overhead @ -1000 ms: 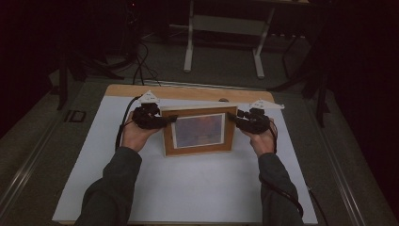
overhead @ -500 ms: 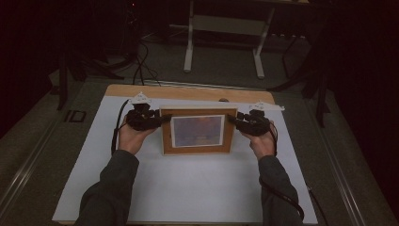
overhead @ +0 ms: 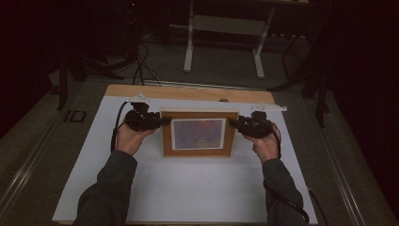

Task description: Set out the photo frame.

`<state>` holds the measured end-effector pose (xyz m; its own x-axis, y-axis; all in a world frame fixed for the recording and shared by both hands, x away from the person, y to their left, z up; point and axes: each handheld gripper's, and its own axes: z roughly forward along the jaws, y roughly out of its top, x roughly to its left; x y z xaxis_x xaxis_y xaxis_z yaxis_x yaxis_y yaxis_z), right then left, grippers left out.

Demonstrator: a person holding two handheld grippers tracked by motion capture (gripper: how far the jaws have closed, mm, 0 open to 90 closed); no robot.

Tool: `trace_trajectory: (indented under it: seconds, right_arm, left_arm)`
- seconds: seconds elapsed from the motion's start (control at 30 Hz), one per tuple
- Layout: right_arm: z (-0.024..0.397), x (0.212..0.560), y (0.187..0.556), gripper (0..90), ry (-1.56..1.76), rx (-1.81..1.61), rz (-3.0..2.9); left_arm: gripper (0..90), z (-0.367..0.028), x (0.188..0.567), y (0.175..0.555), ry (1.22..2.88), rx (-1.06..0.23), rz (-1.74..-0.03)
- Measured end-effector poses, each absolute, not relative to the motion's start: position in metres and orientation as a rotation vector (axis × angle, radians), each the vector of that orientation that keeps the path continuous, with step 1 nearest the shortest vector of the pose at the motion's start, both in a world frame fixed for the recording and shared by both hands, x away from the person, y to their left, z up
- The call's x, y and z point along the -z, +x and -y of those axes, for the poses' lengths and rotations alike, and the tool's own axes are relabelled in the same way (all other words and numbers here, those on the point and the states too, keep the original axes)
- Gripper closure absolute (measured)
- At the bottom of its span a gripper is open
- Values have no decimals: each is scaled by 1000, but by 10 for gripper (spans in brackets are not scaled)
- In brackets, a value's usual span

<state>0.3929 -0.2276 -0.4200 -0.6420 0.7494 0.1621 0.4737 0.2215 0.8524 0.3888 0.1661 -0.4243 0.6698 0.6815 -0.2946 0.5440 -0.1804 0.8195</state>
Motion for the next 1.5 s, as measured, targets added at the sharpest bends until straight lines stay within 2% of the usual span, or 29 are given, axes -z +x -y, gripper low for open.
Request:
trace_trajectory:
  seconds: [0.47, 1.07, 1.23, 1.5]
  right_arm:
    - [231, 417, 383, 624, 1177, -1359, -2256]
    - [229, 416, 381, 619, 1161, -1346, -2290]
    - [228, 416, 380, 610, 1146, -1333, -2289]
    - [230, 419, 379, 538, 1136, -1327, -2288]
  left_arm:
    - [639, -168, 424, 385, 1862, -50, -981]
    - [625, -171, 426, 380, 1842, -41, -998]
    - [571, -168, 426, 379, 1872, -73, -1005]
    - [480, -169, 429, 377, 1874, -92, -1000]
